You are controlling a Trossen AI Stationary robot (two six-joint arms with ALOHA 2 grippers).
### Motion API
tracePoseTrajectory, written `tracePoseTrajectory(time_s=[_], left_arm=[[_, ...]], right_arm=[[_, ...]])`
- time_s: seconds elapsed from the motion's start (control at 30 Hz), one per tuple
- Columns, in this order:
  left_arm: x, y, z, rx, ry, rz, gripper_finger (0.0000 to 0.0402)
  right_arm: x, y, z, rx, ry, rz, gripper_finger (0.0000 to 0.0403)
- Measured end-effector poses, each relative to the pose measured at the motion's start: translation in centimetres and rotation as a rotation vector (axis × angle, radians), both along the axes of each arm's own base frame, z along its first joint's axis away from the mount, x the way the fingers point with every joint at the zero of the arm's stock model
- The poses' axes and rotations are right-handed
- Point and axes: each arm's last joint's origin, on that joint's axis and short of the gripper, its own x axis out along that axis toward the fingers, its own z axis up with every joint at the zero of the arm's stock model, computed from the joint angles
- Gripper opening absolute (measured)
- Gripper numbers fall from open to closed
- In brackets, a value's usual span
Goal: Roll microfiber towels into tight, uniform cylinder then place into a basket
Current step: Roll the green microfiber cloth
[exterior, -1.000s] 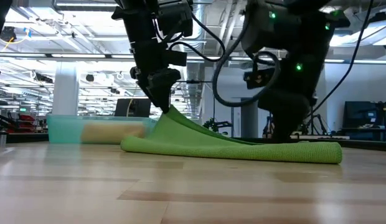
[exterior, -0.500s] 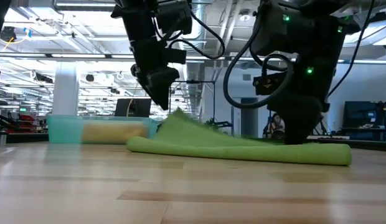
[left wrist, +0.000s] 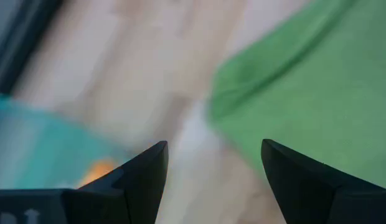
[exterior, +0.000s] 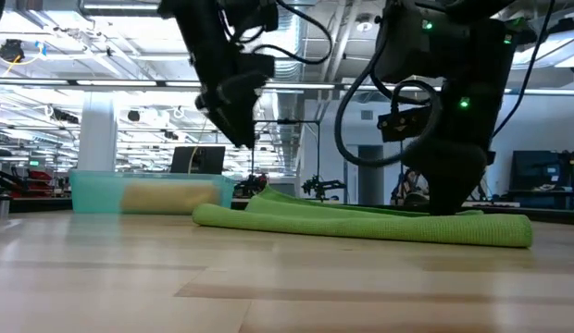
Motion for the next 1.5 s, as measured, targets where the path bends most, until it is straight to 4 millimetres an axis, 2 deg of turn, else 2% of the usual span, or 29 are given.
tracePoseTrajectory(time_s=[0.1,0.2,0.37,0.43,0.5,0.8,0.9,0.97,1.03,1.13,1.27,1.37,1.5], left_arm=[[0.6,-1.1,-1.8,-0.050,-0.046,-0.074,0.0249],[1.2,-2.1,-3.3,-0.075,-0.123,-0.109,0.0249],[2.1,-4.4,-5.4,-0.127,-0.233,-0.157,0.0249],[1.8,-5.2,-6.3,-0.142,-0.192,-0.160,0.0249],[2.1,-5.9,-7.1,-0.150,-0.187,-0.165,0.0249],[3.2,-6.3,-10.3,-0.141,-0.177,-0.127,0.0249],[3.1,-5.9,-10.5,-0.134,-0.139,-0.136,0.0249],[3.1,-5.5,-10.6,-0.100,-0.109,-0.179,0.0249],[3.0,-5.0,-10.6,-0.051,-0.071,-0.217,0.0249],[3.0,-4.1,-10.4,0.013,-0.045,-0.219,0.0249],[3.5,-3.8,-9.6,0.083,-0.038,-0.196,0.0249],[4.6,-4.6,-8.2,0.122,-0.098,-0.196,0.0249],[5.8,-7.0,-6.7,0.083,-0.245,-0.231,0.0249]], right_arm=[[-0.3,0.5,1.0,-0.039,0.012,0.026,0.0126],[-0.8,1.1,2.8,-0.067,-0.037,0.051,0.0126],[-1.9,1.7,4.7,-0.110,-0.109,0.081,0.0126],[-3.0,1.6,5.4,-0.132,-0.100,0.096,0.0126],[-3.1,1.5,6.3,-0.148,-0.140,0.100,0.0126],[-5.2,0.3,11.0,-0.275,-0.303,0.173,0.0126],[-6.1,0.3,12.1,-0.303,-0.348,0.194,0.0126],[-6.1,0.7,12.7,-0.307,-0.404,0.193,0.0126],[-6.7,1.0,12.8,-0.316,-0.408,0.194,0.0126],[-6.6,1.7,12.7,-0.315,-0.437,0.195,0.0126],[-7.0,2.5,12.6,-0.309,-0.434,0.230,0.0126],[-7.1,2.9,12.5,-0.308,-0.438,0.246,0.0126],[-7.2,3.0,12.5,-0.307,-0.439,0.248,0.0126]])
